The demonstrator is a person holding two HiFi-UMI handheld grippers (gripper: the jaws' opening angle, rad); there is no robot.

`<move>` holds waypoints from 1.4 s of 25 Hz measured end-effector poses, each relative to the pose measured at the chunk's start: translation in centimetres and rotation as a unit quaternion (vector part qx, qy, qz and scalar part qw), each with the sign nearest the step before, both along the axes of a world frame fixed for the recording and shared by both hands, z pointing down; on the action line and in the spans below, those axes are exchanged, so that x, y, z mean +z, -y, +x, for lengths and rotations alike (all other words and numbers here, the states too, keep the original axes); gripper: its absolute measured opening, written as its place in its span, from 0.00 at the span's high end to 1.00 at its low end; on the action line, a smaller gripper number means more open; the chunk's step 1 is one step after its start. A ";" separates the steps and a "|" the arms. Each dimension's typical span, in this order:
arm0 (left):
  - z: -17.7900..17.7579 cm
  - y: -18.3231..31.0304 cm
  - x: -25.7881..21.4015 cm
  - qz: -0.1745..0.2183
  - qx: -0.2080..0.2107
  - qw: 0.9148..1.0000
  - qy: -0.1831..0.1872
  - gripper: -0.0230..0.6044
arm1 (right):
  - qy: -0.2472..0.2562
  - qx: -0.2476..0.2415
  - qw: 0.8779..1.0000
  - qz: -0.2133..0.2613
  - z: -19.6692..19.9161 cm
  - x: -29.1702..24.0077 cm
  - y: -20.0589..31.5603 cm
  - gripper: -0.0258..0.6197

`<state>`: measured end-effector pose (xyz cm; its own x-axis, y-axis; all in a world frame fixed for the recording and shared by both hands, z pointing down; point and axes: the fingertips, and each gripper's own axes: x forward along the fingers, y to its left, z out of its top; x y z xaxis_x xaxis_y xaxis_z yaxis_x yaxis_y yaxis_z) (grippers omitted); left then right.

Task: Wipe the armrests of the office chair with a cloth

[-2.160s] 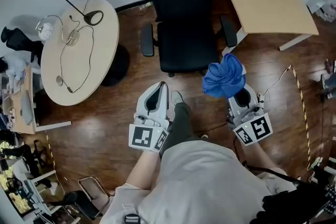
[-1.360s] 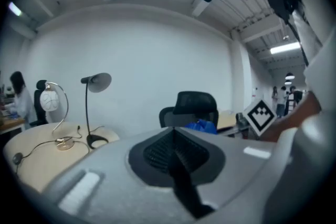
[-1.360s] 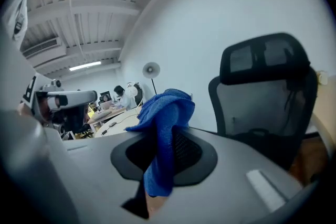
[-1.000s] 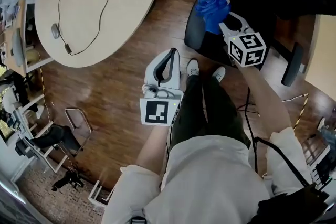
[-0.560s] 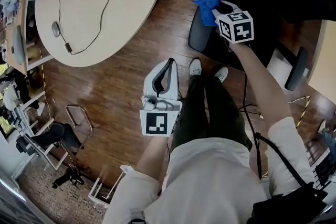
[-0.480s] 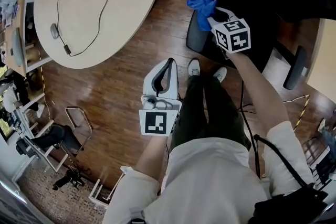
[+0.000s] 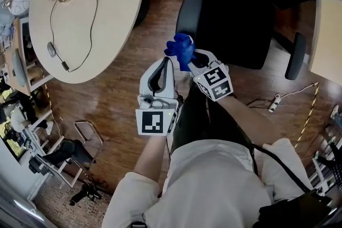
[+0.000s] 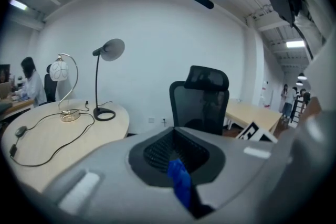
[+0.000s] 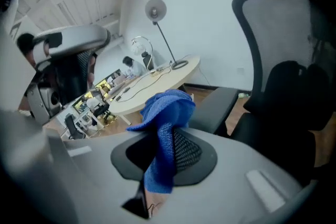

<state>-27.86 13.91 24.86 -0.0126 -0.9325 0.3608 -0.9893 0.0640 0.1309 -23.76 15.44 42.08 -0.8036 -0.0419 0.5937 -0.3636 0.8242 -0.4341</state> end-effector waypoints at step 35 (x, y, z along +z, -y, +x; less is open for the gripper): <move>30.2 11.5 1.9 -0.047 0.303 0.951 -0.023 0.98 | -0.143 0.413 0.898 0.058 47.3 3.1 27.8 0.85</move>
